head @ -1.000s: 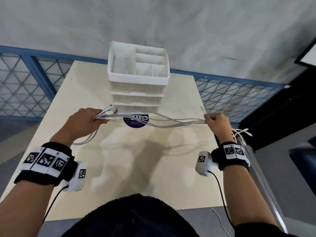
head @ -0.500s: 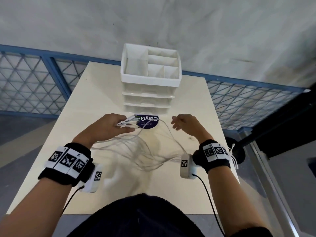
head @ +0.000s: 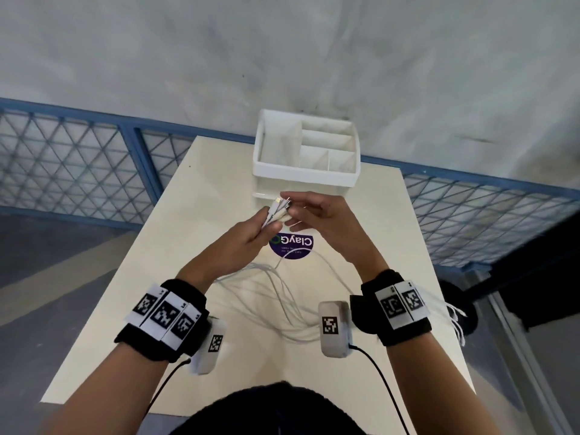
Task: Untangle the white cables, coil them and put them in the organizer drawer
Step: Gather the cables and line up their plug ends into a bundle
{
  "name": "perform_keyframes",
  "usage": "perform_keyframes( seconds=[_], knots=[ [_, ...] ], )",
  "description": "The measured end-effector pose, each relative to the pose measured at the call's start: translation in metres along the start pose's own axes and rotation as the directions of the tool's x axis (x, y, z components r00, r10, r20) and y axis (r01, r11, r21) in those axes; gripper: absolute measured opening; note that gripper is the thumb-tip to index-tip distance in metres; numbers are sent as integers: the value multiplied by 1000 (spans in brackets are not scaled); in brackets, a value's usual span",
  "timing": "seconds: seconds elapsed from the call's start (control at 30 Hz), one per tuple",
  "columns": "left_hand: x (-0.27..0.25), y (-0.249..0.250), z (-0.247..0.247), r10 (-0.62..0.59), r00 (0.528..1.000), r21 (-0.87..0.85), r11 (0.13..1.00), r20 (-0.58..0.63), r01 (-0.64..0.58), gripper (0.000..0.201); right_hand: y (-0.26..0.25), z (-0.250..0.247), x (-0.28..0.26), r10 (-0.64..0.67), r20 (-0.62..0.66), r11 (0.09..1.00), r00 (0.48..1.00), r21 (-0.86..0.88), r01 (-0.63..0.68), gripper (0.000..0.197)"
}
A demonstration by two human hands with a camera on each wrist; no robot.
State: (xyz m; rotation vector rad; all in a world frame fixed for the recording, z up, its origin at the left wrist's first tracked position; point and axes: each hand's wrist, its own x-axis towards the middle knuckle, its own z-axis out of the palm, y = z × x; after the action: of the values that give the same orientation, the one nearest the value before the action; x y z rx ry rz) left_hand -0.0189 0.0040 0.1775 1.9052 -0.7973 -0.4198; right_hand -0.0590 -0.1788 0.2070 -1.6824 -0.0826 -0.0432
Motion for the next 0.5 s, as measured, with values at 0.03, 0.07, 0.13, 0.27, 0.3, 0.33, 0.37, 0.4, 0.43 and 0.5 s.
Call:
perform_keyframes(
  seconds=[0.03, 0.07, 0.13, 0.27, 0.3, 0.33, 0.37, 0.4, 0.43, 0.5],
  knots=[
    [0, 1, 2, -1, 1000, 27, 1000, -6, 1, 14, -1, 0, 1, -4, -14, 1000, 1000, 2, 4, 33],
    [2, 2, 4, -7, 1000, 50, 999, -15, 8, 12, -2, 0, 2, -10, -26, 1000, 1000, 0, 10, 33],
    [3, 6, 7, -5, 998, 93, 996, -56, 10, 14, -4, 0, 2, -17, -44, 1000, 999, -10, 17, 33],
    [5, 9, 10, 33, 992, 130, 991, -119, -17, 15, -8, 1, 3, -26, -56, 999, 998, -25, 24, 32],
    [6, 9, 11, 36, 992, 131, 991, -121, -20, 17, -9, 1, 3, -27, -58, 999, 998, -35, 25, 32],
    [6, 9, 11, 30, 992, 127, 992, -124, -14, 18, -10, 1, 3, -29, -60, 999, 998, -45, 26, 32],
    [7, 9, 12, 26, 991, 118, 993, -129, -10, 17, -10, 2, 3, -30, -63, 998, 998, -57, 26, 31],
    [7, 8, 13, 23, 990, 106, 994, -140, -8, 16, -11, 2, 4, -29, -68, 997, 997, -69, 24, 30],
    [8, 8, 13, 24, 988, 96, 995, -154, -9, 15, -11, 2, 5, -29, -75, 997, 997, -79, 23, 30],
    [10, 7, 14, 34, 982, 85, 996, -188, -18, 25, -11, 4, 6, -39, -89, 995, 995, -90, 31, 33]
  ],
)
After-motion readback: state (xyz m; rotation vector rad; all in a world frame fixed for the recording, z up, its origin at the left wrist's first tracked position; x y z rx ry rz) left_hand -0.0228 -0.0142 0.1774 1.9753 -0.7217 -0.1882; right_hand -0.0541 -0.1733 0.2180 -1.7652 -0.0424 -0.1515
